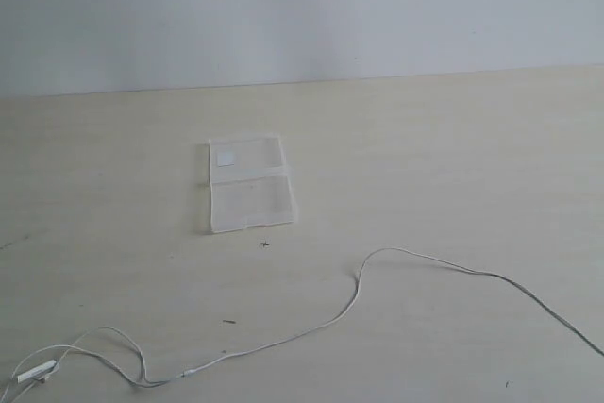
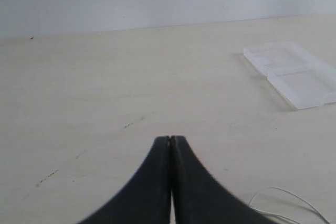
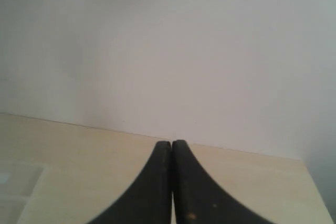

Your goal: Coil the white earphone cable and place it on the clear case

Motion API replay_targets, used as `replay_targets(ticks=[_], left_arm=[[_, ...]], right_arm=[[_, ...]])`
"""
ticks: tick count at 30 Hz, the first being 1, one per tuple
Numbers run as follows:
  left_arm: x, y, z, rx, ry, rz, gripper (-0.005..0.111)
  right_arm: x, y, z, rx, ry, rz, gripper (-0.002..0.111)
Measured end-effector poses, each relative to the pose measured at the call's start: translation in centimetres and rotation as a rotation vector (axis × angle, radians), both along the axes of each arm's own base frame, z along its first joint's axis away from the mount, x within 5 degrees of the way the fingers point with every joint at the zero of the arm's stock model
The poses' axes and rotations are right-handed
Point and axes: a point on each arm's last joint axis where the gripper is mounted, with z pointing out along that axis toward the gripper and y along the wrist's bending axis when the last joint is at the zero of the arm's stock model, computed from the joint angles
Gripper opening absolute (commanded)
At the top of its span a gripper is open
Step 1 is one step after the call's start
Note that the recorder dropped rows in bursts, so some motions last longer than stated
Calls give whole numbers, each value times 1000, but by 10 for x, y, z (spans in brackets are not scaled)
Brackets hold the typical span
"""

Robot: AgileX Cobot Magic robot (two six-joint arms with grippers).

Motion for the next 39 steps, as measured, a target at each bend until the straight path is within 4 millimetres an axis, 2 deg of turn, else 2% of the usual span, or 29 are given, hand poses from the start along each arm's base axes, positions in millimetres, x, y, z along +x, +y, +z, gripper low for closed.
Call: replay_targets(ticks=[3,6,11,14,17,21,24,26,29,33,36,39], left_arm=[[0,0,0,0,0,0,0],[0,0,0,0,0,0,0],[0,0,0,0,0,0,0],[0,0,0,0,0,0,0],[0,0,0,0,0,0,0],[0,0,0,0,0,0,0],[0,0,0,0,0,0,0],[0,0,0,0,0,0,0],[0,0,0,0,0,0,0],[0,0,0,0,0,0,0],[0,0,0,0,0,0,0],[0,0,0,0,0,0,0]], right_arm=[[36,8,-10,101,50,29,0],[61,12,-25,146,120,37,0],[81,14,-38,175,182,39,0],[98,17,-56,147,271,55,0],[115,24,-85,48,430,162,0],[120,51,-124,-211,604,559,0],[119,80,-137,-367,645,821,0],[120,100,-142,-444,648,919,0],[122,125,-150,-586,663,1000,0],[126,150,-172,-791,705,1069,0],[133,160,-188,-872,704,1069,0],[145,166,-203,-872,706,1006,1]])
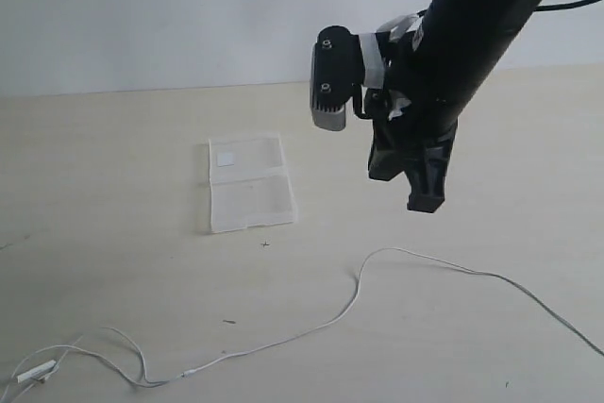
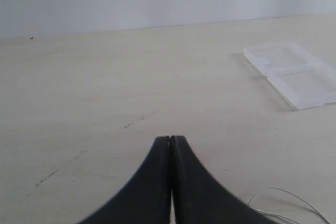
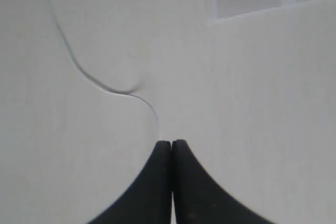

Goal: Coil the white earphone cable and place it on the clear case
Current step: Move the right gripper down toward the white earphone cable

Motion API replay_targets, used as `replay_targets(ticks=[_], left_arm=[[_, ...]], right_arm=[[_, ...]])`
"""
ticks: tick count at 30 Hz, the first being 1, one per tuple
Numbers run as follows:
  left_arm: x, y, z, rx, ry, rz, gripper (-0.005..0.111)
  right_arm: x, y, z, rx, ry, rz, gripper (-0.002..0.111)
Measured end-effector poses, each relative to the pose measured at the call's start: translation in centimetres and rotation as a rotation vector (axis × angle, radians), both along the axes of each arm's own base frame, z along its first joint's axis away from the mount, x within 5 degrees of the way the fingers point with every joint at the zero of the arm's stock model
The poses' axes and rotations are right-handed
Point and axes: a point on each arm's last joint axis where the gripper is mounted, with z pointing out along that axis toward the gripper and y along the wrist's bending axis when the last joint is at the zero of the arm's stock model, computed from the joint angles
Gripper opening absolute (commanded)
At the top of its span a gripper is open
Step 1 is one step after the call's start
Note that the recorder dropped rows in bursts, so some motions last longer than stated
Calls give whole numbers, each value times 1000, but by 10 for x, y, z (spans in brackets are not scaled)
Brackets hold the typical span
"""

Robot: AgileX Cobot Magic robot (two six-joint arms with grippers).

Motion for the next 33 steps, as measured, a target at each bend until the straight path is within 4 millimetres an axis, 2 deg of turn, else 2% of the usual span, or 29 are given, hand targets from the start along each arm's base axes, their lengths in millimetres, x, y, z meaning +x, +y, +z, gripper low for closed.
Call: replay_targets(ticks=[4,8,11,14,18,26,30,33], left_arm=[[0,0,0,0,0,0,0],[0,0,0,0,0,0,0],[0,0,0,0,0,0,0],[0,0,0,0,0,0,0],[0,0,0,0,0,0,0],[0,0,0,0,0,0,0],[0,0,0,0,0,0,0],[0,0,0,0,0,0,0]], right_arm=[[13,0,-19,-58,-1,-88,13],[21,-3,-42,-134,28,-170,30],[25,-2,-59,-163,60,-241,39],[28,-1,-73,-181,93,-285,44],[29,-3,-86,-219,120,-342,45],[32,-15,-87,-302,111,-390,45],[37,-33,-85,-303,138,-464,45],[39,-49,-72,-251,169,-544,45]])
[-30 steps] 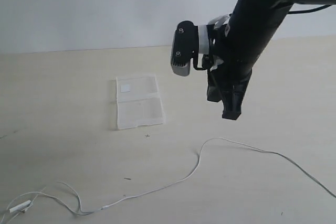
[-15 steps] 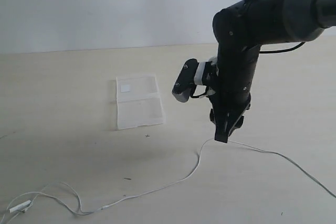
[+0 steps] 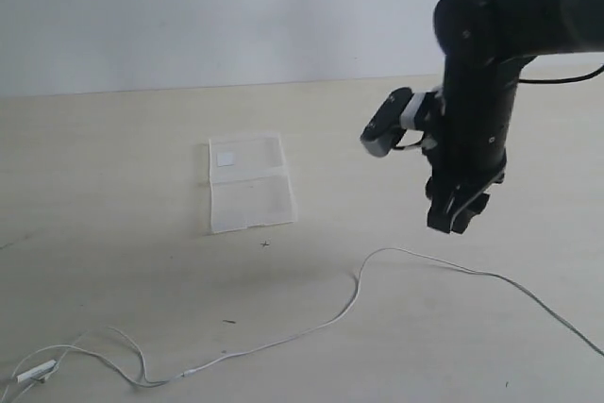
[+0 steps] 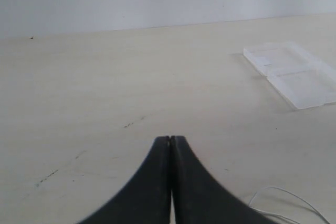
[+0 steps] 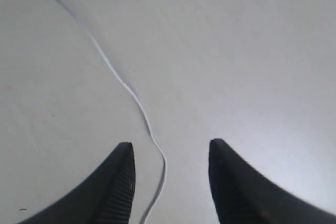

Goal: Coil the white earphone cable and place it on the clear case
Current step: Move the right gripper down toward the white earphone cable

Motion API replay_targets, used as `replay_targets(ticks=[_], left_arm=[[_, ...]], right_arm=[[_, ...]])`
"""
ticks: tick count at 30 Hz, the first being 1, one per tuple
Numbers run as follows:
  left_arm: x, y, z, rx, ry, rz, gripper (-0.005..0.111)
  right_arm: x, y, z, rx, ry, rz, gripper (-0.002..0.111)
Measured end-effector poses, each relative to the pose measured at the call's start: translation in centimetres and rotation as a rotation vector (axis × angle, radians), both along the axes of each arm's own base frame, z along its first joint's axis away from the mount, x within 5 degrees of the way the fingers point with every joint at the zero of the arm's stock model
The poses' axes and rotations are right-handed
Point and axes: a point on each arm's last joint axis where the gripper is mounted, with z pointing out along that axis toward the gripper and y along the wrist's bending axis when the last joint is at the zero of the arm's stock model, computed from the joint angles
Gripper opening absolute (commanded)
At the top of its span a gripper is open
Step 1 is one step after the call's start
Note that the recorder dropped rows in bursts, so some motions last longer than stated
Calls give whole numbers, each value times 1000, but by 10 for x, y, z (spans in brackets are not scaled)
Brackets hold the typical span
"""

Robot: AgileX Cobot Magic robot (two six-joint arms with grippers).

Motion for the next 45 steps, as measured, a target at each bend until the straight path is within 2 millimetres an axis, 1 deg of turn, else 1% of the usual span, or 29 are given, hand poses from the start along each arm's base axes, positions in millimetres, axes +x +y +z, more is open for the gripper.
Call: replay_targets(ticks=[3,4,6,10,12,16,19,23,28,33,45], left_arm=[[0,0,0,0,0,0,0],[0,0,0,0,0,0,0],[0,0,0,0,0,0,0],[0,0,0,0,0,0,0],[0,0,0,0,0,0,0],[0,0,0,0,0,0,0],[0,0,0,0,0,0,0],[0,0,0,0,0,0,0],[0,0,0,0,0,0,0],[0,0,0,0,0,0,0],[0,0,0,0,0,0,0]], right_arm=[[-2,-12,25,91,-33,-30,45],[-4,-13,34,129,-44,-20,45],[-8,-13,46,189,-54,16,45],[-13,-6,52,271,-29,112,45],[-14,-4,46,295,-9,141,45],[-11,-1,19,296,40,157,45],[-6,1,0,292,61,133,45],[0,4,-15,300,60,101,46],[2,5,-29,292,92,92,60],[4,4,-39,279,108,90,61],[11,4,-60,255,80,96,61]])
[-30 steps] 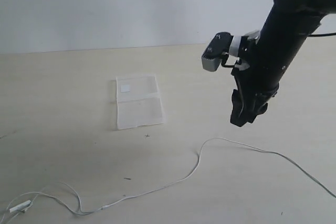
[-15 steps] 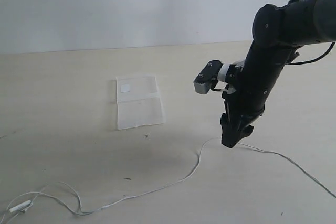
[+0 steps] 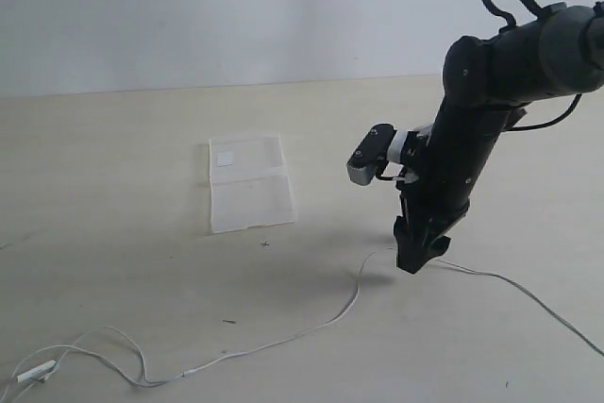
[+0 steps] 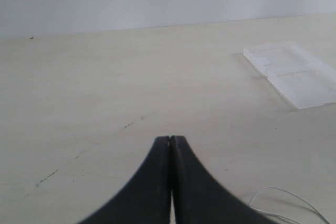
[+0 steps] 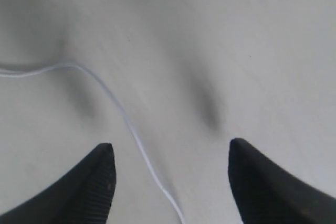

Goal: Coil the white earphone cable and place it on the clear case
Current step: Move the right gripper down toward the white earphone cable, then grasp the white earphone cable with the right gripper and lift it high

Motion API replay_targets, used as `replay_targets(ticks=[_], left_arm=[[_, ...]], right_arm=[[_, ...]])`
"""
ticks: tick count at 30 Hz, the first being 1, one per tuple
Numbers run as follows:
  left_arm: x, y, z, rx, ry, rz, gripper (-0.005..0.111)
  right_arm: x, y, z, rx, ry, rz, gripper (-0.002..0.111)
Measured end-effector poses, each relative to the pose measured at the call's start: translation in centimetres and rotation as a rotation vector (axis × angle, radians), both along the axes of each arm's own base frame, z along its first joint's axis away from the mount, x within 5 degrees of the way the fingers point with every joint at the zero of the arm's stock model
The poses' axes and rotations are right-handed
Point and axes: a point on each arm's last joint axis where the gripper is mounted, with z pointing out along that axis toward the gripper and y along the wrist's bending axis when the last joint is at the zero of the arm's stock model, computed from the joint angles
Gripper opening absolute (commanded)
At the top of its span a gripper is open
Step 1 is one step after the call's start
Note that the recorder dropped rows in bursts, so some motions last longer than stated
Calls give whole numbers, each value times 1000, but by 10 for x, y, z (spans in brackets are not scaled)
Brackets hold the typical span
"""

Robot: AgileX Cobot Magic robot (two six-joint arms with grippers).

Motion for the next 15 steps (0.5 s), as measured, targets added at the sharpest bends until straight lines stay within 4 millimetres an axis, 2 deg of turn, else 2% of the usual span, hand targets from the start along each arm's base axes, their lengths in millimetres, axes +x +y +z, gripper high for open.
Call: replay_targets(ticks=[2,3,6,7,10,13,14,15], left_arm=[[0,0,0,0,0,0,0],[0,0,0,0,0,0,0],[0,0,0,0,0,0,0],[0,0,0,0,0,0,0],[0,0,0,0,0,0,0],[0,0,0,0,0,0,0],[0,0,0,0,0,0,0],[0,0,0,0,0,0,0]], right_arm=[[0,0,-7,-5,14,-1,57],[1,0,-10,-6,15,-1,50],[2,0,-13,-10,3,-2,16],[2,0,-13,-10,4,-2,0],[1,1,-12,-7,27,-24,0],[4,6,11,50,18,-59,0],[6,11,38,109,-17,-80,0],[7,13,51,137,-39,-86,0]])
